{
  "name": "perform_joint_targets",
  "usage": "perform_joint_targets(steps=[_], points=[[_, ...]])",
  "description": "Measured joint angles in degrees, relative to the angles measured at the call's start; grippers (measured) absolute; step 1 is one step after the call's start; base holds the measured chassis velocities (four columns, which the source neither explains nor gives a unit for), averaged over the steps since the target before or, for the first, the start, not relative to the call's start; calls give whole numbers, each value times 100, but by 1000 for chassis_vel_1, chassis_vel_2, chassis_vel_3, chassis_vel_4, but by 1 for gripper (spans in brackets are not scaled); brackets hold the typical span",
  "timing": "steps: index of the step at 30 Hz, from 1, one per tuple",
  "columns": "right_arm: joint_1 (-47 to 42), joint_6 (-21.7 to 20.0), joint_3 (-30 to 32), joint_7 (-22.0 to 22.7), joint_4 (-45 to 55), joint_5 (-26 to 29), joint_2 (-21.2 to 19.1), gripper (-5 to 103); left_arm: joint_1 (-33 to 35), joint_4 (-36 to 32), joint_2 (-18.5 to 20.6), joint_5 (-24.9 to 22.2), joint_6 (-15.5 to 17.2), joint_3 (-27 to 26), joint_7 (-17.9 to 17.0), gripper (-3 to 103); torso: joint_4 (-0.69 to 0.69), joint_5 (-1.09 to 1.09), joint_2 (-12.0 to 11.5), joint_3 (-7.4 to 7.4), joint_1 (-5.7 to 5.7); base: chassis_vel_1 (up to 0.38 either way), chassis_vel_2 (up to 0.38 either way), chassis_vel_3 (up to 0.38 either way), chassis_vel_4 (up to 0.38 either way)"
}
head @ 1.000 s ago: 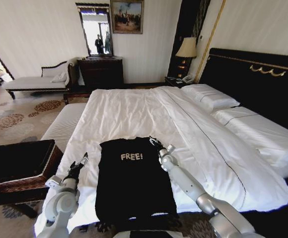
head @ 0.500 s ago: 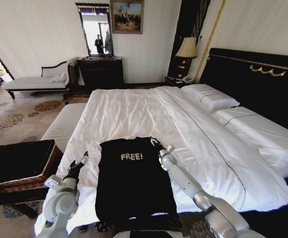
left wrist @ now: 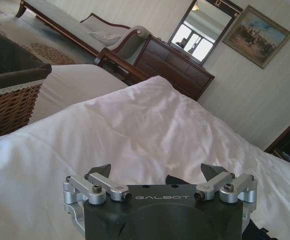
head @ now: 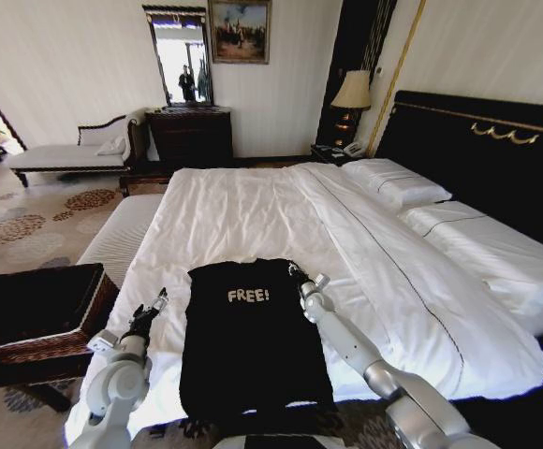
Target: Fold the clothes on the bed and place them into the basket.
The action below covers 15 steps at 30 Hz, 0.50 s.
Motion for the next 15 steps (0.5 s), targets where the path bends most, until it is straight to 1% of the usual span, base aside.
perform_joint_targets(steps=[1, 2, 3, 7, 10, 11, 12, 13, 15], points=[[0, 0, 0, 0, 0, 0, 0, 8, 0, 0, 0, 0, 0, 0, 0, 100, 0, 0, 0, 0, 0, 0, 0, 0, 0], [6, 16, 1, 8, -1, -28, 3, 4, -16, 20, 7, -3, 0, 5, 0, 100, 0, 0, 0, 0, 0, 0, 0, 0, 0], [13, 30, 3, 15, -1, -50, 5, 2, -32, 48, 18, -6, 0, 8, 0, 100, 0, 0, 0, 0, 0, 0, 0, 0, 0], [51, 87, 42, 52, 36, -112, 14, 0, -205, 329, 150, -66, -1, 84, 6, 100, 1, 0, 0, 0, 0, 0, 0, 0, 0], [84, 136, 63, 102, 74, -138, 27, 0, -596, 823, 403, -155, 0, 208, 40, 100, 1, -1, 1, 0, 0, 0, 0, 0, 0], [87, 155, 67, 130, 110, -157, 28, 0, -877, 1088, 529, -293, 22, 280, 77, 100, 2, -1, 1, 0, 0, 0, 0, 0, 0], [87, 155, 67, 130, 110, -157, 28, 0, -877, 1088, 529, -293, 22, 280, 77, 100, 2, -1, 1, 0, 0, 0, 0, 0, 0], [86, 158, 67, 138, 126, -169, 26, 0, -1035, 1218, 583, -393, 44, 327, 96, 100, 2, 0, 1, 0, 0, 0, 0, 0, 0], [53, 162, 55, 157, 201, -224, 13, 0, -1605, 1720, 717, -743, 130, 528, 161, 100, -2, 0, 1, 0, 0, 0, 0, 0, 0]])
